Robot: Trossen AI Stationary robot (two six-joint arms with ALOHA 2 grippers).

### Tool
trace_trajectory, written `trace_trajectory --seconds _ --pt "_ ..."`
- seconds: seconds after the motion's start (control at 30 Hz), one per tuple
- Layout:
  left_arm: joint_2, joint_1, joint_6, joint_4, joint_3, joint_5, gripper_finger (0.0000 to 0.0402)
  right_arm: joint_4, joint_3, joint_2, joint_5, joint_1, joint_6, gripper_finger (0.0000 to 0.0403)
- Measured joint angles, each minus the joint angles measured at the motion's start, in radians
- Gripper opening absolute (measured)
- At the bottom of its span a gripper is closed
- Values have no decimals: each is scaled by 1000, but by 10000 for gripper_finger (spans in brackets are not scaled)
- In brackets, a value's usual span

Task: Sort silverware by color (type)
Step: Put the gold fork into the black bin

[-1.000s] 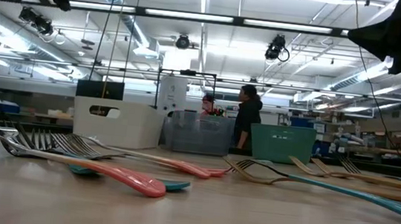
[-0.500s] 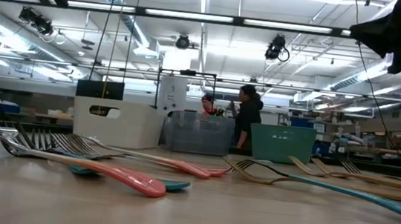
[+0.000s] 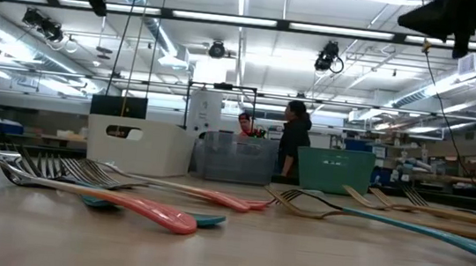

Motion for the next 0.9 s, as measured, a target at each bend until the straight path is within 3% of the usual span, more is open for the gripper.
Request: trace_trajectory --seconds 0.23,0.5,0.9 --pt "103 -1 0 15 41 0 70 -324 242 287 -94 -1 211 38" --pt "112 -1 19 18 69 1 70 -644 490 566 -208 -32 436 38" --pt "112 -1 26 62 73 1 70 -819 538 782 -496 -56 735 38"
